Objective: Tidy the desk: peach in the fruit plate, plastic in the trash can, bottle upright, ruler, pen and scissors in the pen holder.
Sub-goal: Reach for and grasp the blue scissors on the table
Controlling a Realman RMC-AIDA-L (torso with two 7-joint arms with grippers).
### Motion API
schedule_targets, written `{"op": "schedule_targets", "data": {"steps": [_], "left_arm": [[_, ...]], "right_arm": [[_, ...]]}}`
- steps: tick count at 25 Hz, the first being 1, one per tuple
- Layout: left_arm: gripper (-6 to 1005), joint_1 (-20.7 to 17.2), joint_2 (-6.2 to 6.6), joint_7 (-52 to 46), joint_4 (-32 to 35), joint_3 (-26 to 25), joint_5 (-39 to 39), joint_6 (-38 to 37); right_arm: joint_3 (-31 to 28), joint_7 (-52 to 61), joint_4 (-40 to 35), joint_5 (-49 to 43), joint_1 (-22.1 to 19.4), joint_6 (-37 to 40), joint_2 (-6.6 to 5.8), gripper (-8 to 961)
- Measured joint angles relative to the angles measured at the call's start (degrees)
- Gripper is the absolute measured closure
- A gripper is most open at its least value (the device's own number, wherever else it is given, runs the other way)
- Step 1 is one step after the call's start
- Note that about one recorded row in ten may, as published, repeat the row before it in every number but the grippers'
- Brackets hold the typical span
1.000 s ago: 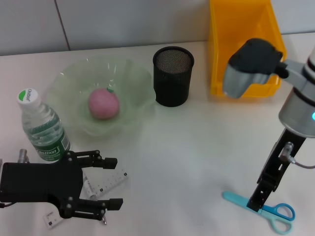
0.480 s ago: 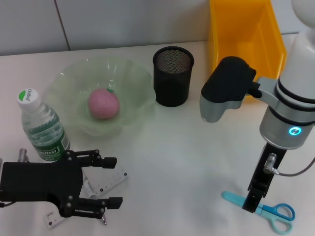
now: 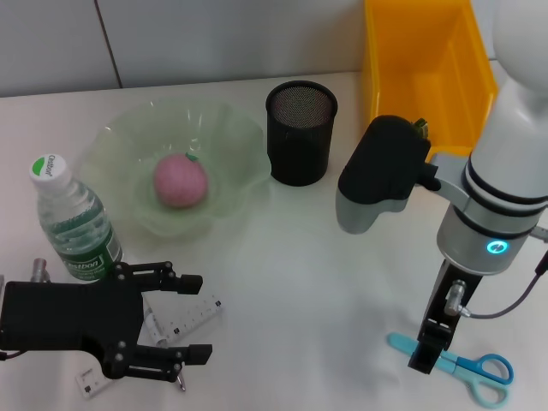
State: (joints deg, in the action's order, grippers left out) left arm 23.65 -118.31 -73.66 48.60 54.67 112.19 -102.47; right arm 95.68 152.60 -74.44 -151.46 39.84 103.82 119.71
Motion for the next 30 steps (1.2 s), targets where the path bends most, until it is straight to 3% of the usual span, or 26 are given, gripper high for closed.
{"op": "schedule_targets", "data": {"steps": [30], "left_arm": [[171,0.41,0.01,0.01,-0.09,-0.09,0.23,0.91]], "right_arm": [[5.57,0.0,0.49,0.1,-1.61,-4.72,0.09,210]]}}
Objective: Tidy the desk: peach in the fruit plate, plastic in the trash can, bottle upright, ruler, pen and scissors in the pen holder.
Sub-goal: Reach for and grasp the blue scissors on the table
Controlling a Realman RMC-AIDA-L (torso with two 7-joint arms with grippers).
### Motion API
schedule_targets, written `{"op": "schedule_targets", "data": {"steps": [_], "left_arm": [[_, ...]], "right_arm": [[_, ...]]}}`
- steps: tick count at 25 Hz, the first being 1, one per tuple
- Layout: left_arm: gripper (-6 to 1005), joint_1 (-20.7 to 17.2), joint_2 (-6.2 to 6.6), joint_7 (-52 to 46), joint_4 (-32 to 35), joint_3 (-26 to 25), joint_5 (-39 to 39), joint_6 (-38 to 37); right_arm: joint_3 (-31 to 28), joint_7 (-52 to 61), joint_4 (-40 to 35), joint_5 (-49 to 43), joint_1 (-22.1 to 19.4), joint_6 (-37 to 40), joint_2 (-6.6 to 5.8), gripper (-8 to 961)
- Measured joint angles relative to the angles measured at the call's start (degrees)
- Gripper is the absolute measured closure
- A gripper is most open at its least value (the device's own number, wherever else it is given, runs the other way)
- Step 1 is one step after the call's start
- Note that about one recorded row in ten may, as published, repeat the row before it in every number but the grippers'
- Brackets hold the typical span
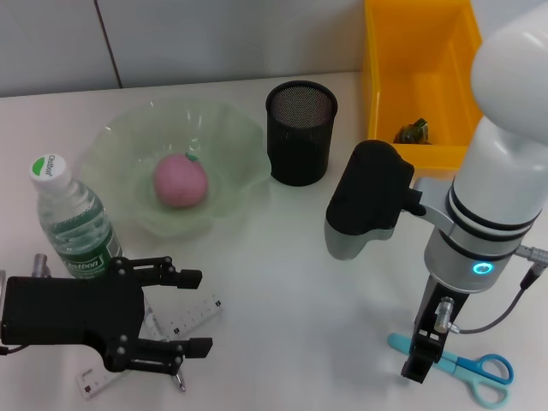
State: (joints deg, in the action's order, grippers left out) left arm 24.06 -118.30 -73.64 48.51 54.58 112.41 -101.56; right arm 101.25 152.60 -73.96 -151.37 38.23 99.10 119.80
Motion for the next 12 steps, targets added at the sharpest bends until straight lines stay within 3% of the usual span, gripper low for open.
{"op": "schedule_targets", "data": {"steps": [12], "left_arm": [[170,0.02,0.0,-0.01,0.0,0.0,0.0,0.14]], "right_arm": [[0.15,0.02,0.11,-0.29,-0.28,0.32,-0.03,232]]}}
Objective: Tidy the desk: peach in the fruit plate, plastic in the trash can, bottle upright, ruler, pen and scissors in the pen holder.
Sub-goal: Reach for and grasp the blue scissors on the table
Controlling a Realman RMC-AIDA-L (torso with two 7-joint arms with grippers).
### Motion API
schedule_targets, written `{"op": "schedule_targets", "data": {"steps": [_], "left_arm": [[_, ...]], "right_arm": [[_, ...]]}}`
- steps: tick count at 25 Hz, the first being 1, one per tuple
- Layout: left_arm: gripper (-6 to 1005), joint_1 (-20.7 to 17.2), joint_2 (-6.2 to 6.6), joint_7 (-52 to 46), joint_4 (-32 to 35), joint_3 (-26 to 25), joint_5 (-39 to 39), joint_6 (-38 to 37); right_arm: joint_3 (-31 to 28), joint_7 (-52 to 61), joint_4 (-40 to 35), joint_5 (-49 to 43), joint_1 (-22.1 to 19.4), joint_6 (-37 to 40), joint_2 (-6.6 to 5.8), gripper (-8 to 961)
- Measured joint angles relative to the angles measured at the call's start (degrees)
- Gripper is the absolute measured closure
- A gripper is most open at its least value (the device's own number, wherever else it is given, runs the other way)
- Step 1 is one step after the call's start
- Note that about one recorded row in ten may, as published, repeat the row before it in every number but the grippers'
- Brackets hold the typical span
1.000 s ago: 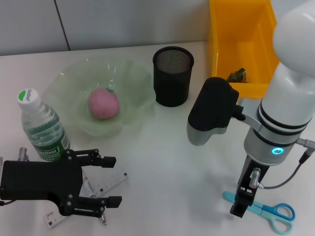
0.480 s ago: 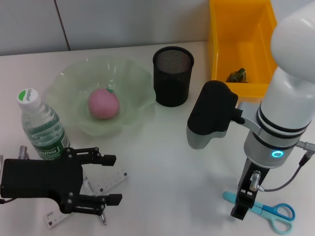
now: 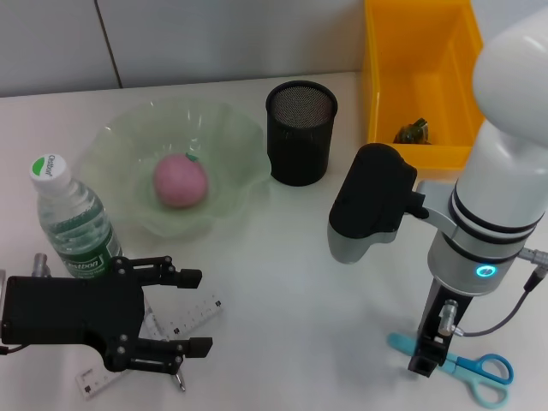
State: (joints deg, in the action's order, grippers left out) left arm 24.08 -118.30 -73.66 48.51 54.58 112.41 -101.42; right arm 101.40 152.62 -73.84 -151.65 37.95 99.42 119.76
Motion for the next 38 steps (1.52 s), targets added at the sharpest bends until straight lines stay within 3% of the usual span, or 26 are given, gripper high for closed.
{"op": "schedule_targets", "data": {"steps": [2,5,21,38], "left_arm": [[170,0.0,0.0,0.0,0.0,0.0,-0.01,0.0],[170,-0.03,0.0,0.0,0.0,0.0,-0.05,0.0],[171,-0.11,0.09,0.0,0.0,0.0,-0.01,0.0],[171,-0.09,0.1,0.0,0.0,-0.09,0.0,0.0]], "right_arm": [[0.17,0.0,-0.11,-0.02,-0.03,0.05,-0.01,236],[0.32,0.04,-0.16,-0.1,-0.05,0.07,-0.03,440],[0.57,0.19,-0.12,-0.22,-0.12,0.37,-0.07,471],[0.55,0.39,-0.37,-0.81,-1.04,0.45,-0.07,576]]}}
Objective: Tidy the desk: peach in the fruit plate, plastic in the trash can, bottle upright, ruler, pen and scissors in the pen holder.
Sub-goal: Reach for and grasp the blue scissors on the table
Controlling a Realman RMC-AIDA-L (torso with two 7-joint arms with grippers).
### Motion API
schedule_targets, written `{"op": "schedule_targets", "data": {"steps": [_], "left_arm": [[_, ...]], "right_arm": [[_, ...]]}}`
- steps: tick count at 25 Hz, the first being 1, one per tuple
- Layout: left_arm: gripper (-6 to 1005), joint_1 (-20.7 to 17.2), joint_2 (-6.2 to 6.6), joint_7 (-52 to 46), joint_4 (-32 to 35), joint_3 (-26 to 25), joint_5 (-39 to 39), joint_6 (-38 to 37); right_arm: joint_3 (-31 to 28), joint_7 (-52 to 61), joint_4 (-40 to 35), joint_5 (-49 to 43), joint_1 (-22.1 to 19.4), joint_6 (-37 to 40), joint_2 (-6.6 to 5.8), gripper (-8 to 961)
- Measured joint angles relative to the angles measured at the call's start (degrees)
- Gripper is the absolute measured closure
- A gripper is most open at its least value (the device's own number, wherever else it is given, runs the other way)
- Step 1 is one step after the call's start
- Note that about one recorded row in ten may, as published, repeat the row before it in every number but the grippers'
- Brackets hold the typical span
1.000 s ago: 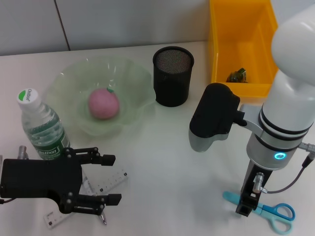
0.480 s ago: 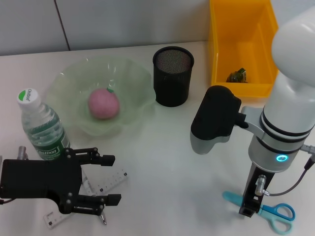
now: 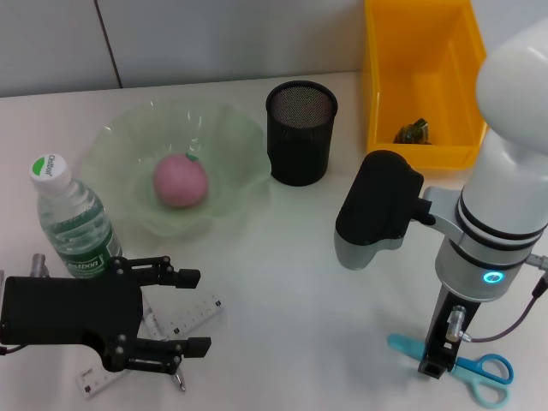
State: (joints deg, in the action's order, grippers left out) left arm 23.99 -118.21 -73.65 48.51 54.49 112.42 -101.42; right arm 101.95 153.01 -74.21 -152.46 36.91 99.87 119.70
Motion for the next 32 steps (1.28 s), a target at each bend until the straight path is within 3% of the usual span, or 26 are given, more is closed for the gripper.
{"op": "schedule_targets", "data": {"steps": [32], "left_arm": [[171,-0.06,0.08,0.06,0.21,-0.19,-0.01,0.09]], "right_arm": [[1.33,1.94,-2.82,-1.64,-1.68,0.12,0.08,624]]}}
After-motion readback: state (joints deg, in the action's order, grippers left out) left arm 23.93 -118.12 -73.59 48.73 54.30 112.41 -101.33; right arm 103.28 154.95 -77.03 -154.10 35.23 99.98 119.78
